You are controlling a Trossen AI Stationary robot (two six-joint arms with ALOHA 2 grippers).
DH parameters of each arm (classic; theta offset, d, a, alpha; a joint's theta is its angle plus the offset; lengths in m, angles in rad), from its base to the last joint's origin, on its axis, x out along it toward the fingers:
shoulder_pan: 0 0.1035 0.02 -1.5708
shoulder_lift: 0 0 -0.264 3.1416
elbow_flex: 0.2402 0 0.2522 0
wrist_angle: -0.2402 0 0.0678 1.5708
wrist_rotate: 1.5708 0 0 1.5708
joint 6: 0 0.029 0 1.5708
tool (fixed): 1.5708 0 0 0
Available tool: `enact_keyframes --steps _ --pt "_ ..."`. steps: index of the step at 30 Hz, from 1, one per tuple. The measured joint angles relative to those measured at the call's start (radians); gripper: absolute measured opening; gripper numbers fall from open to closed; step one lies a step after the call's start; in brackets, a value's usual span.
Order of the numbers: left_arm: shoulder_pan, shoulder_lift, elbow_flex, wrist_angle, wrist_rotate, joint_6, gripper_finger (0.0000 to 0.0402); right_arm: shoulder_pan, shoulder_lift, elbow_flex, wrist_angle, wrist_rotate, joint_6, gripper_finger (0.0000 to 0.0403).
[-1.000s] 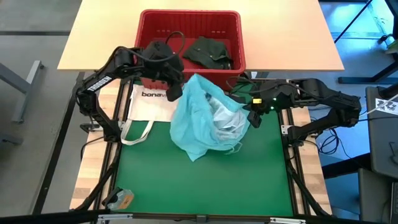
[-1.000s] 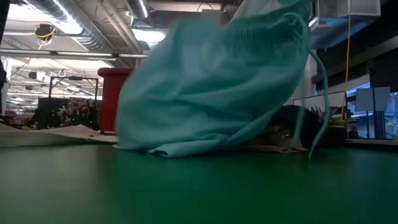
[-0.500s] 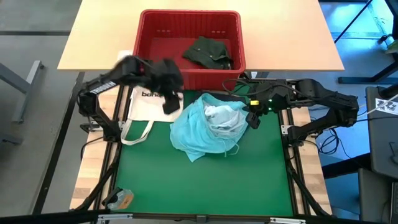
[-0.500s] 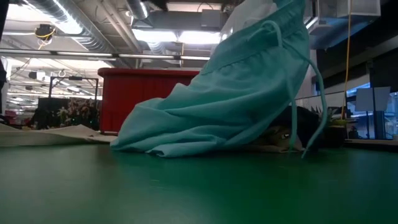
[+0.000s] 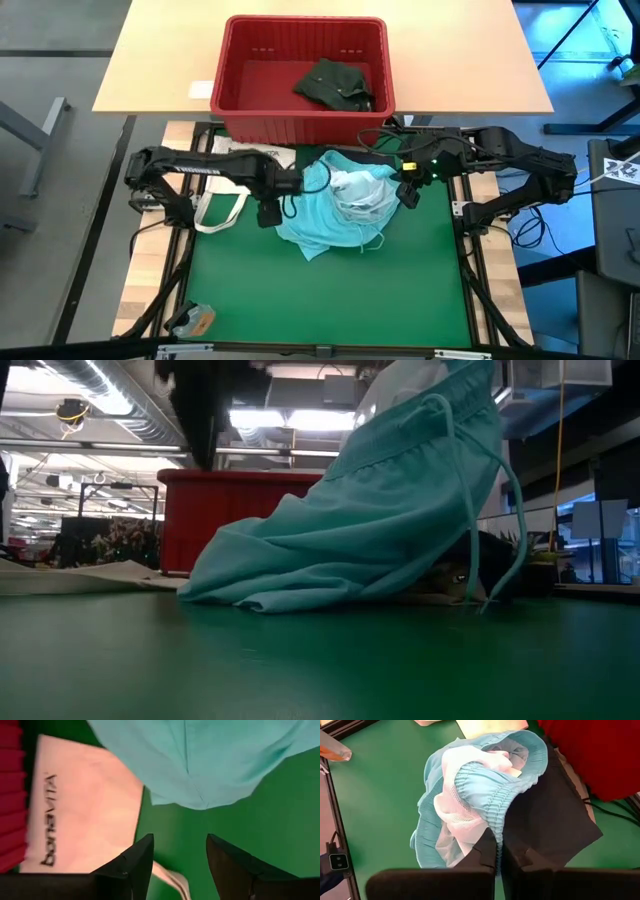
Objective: Fold Laundry from Bin
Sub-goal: Remove the light blue shorts from the red laundry bin
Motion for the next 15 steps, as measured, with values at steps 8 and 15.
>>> enact_keyframes --steps 8,15 --pt "-0.007 0.000 -0.262 0.301 0.007 0.000 0.0156 0.000 0.000 0.000 0.000 -0.016 0.000 0.0005" --pt "-0.002 0.000 -0.424 0.509 0.004 -0.002 0.0157 0.000 0.000 0.000 -0.001 -0.016 0.000 0.0005"
